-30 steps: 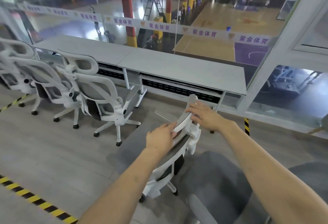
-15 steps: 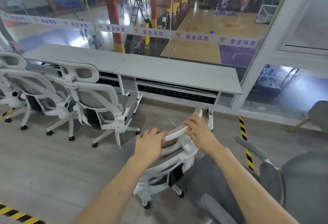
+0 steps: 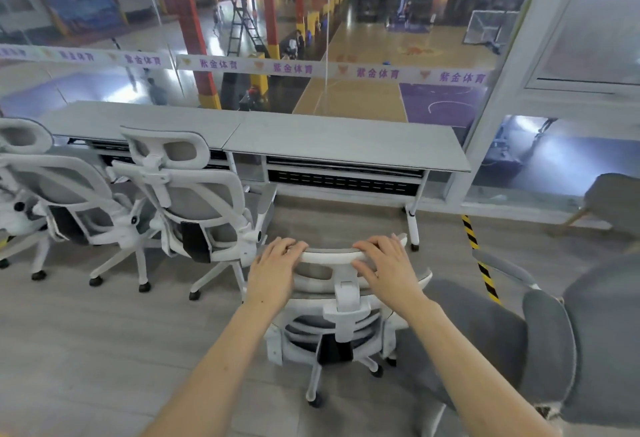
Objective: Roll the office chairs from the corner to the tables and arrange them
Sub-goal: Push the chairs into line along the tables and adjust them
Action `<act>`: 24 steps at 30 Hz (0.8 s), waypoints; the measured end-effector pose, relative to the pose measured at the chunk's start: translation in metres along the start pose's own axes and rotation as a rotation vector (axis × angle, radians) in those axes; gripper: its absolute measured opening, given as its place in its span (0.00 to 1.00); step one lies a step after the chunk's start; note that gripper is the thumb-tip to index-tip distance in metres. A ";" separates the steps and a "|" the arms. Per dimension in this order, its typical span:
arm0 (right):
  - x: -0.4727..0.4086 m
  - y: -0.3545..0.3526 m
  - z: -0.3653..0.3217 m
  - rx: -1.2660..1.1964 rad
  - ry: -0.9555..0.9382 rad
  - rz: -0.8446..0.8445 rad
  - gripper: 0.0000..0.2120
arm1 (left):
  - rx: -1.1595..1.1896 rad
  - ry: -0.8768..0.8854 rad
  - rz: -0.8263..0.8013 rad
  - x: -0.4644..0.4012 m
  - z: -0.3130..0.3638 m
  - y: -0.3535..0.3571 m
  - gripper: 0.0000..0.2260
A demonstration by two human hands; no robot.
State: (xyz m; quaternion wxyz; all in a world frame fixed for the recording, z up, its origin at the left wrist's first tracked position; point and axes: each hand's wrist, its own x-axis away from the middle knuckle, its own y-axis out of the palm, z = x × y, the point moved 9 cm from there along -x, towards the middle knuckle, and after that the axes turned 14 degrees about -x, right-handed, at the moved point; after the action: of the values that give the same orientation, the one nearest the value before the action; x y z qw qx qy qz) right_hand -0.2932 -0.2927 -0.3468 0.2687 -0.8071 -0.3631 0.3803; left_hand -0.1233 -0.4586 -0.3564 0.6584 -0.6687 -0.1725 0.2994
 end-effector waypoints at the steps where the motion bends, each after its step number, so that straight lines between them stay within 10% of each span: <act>1: 0.002 0.003 -0.004 0.002 0.000 0.022 0.14 | 0.000 0.013 -0.005 -0.002 -0.005 0.000 0.21; 10: 0.003 0.018 -0.033 0.023 0.038 0.112 0.15 | 0.045 0.044 -0.013 -0.011 -0.031 0.005 0.23; 15: 0.025 0.012 0.005 -0.020 0.281 0.148 0.33 | 0.287 -0.066 0.020 -0.001 -0.055 0.023 0.24; 24: 0.061 0.039 0.093 0.020 0.735 -0.112 0.56 | 0.231 -0.253 -0.529 0.007 -0.073 0.115 0.51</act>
State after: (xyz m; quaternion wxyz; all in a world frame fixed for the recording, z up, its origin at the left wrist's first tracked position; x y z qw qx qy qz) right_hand -0.3261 -0.2526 -0.4523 0.4096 -0.8658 -0.2824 0.0535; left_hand -0.0913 -0.5194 -0.4743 0.7585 -0.4788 -0.3856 0.2161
